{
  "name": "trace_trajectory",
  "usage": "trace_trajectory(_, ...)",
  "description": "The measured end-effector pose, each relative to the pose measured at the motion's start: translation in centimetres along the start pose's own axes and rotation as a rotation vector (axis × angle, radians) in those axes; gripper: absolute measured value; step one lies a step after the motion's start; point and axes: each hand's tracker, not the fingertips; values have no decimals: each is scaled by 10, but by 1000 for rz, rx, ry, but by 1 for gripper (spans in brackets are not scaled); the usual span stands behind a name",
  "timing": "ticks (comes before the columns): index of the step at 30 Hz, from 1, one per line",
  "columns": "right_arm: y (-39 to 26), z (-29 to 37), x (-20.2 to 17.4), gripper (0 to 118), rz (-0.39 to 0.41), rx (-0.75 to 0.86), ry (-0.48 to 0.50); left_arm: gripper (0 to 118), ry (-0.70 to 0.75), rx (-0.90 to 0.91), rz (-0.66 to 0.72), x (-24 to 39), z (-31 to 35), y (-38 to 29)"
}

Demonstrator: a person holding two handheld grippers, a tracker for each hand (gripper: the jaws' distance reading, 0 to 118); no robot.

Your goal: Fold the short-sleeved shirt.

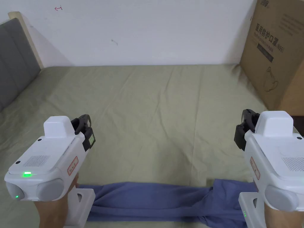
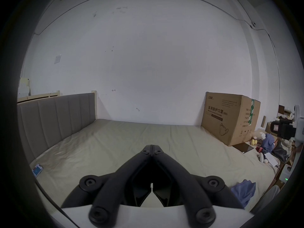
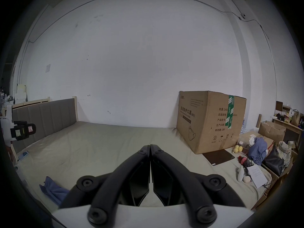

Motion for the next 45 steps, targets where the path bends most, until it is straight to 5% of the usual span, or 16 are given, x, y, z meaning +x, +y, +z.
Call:
trace_trajectory(9, -4, -7, 3, 0, -7, -23, 15, 0, -66, -224, 101, -29, -10, -6)
trace_trajectory(15, -11, -15, -1, 0, 1, -57, 21, 0, -159, -445, 369, -115, -41, -38)
trace_trajectory(23, -21, -29, -11, 0, 10, -100, 29, 5, -193, -662, 463, -197, -58, -86)
trace_trajectory(25, -23, -33, -14, 0, 12, -110, 29, 23, -195, -708, 523, -213, -62, -99)
trace_trajectory(27, -25, -36, -19, 0, 17, -118, 28, 29, -173, -751, 572, -221, -63, -112)
trace_trajectory(29, -28, -38, -21, 0, 14, -130, 32, 78, -150, -784, 575, -229, -67, -124)
trace_trajectory(31, -30, -40, -24, 0, 21, -141, 33, 106, -112, -805, 542, -230, -69, -135)
trace_trajectory(36, -37, -46, -26, 0, 30, -169, 37, 102, -170, -854, 575, -233, -79, -165)
trace_trajectory(39, -40, -47, -25, 0, 38, -182, 33, 75, -185, -867, 572, -230, -83, -181)
trace_trajectory(43, -42, -47, -22, 0, 40, -193, 26, 61, -183, -884, 557, -221, -87, -196)
trace_trajectory(45, -43, -47, -20, 0, 39, -196, 24, 45, -184, -870, 566, -218, -89, -197)
